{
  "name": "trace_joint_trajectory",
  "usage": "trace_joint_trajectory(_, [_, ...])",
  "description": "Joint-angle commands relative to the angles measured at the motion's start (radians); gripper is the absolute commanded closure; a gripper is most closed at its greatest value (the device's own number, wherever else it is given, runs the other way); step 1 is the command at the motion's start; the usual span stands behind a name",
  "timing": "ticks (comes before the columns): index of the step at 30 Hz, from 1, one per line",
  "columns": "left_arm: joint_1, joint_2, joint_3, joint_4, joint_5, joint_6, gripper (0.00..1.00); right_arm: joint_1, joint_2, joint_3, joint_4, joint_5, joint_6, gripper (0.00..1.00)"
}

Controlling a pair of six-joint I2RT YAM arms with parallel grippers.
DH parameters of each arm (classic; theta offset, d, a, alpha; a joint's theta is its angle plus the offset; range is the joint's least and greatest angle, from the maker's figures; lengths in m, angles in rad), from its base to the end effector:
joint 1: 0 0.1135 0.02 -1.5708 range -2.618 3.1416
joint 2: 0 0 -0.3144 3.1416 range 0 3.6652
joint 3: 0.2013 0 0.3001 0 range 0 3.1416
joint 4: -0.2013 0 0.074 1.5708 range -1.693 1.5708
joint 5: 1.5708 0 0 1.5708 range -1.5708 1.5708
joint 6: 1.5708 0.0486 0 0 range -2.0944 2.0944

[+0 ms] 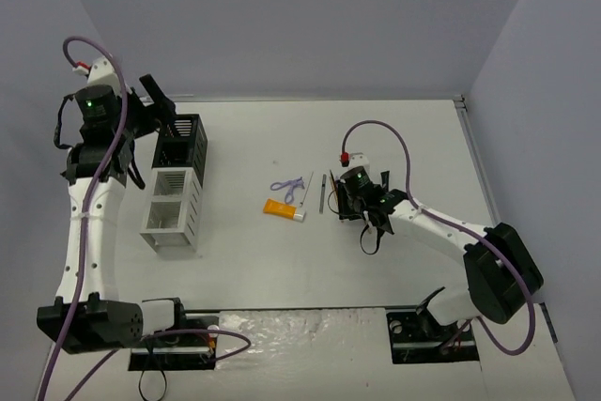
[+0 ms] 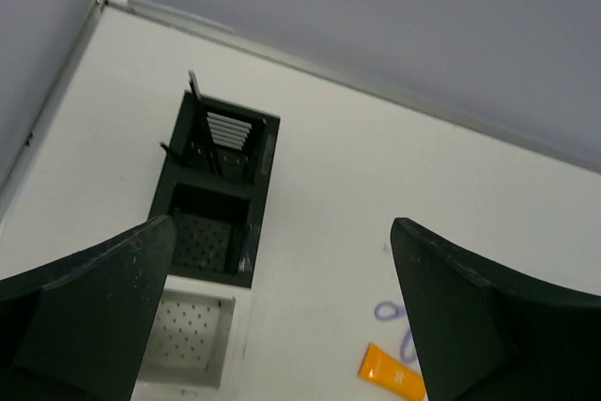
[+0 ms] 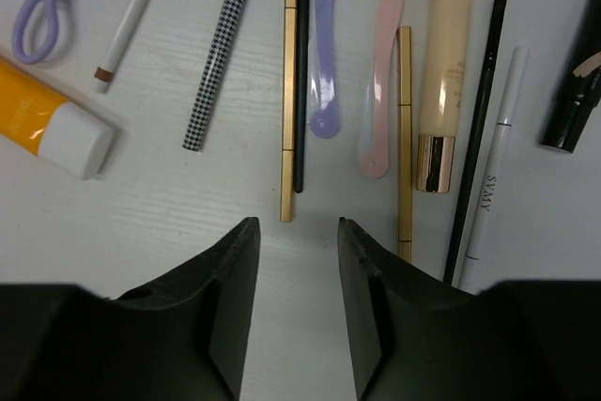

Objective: Organize the makeup

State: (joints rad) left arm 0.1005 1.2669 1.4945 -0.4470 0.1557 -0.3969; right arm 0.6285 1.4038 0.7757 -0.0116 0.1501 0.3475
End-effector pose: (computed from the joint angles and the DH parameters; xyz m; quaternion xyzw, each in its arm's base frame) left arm 0.3171 0.0244 0.5117 -0.1443 0.7659 -0.1521 0.6078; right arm 0.2784 0.1933 0.2264 -0.0914 0.8870 0.1507 0.4268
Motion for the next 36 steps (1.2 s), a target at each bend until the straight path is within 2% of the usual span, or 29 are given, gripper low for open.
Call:
trace_joint_trajectory(1, [0.001, -0.121, -0.158, -0.019, 0.102, 0.048, 0.03, -0.016, 0.058, 0.018, 0.021, 0.048, 0.032, 0.67])
trace_joint_trajectory(8, [0.001, -0.216, -0.304, 0.019, 0.099, 0.087, 0.03, -0.024, 0.122, 0.027, 0.021, 0.026, 0.042, 0.68])
trace_joint_trajectory(36, [0.002, -0.219, -0.290, 0.002, 0.093, 0.094, 0.03, -0.016, 0.197, 0.010, 0.041, -0.013, 0.060, 0.63])
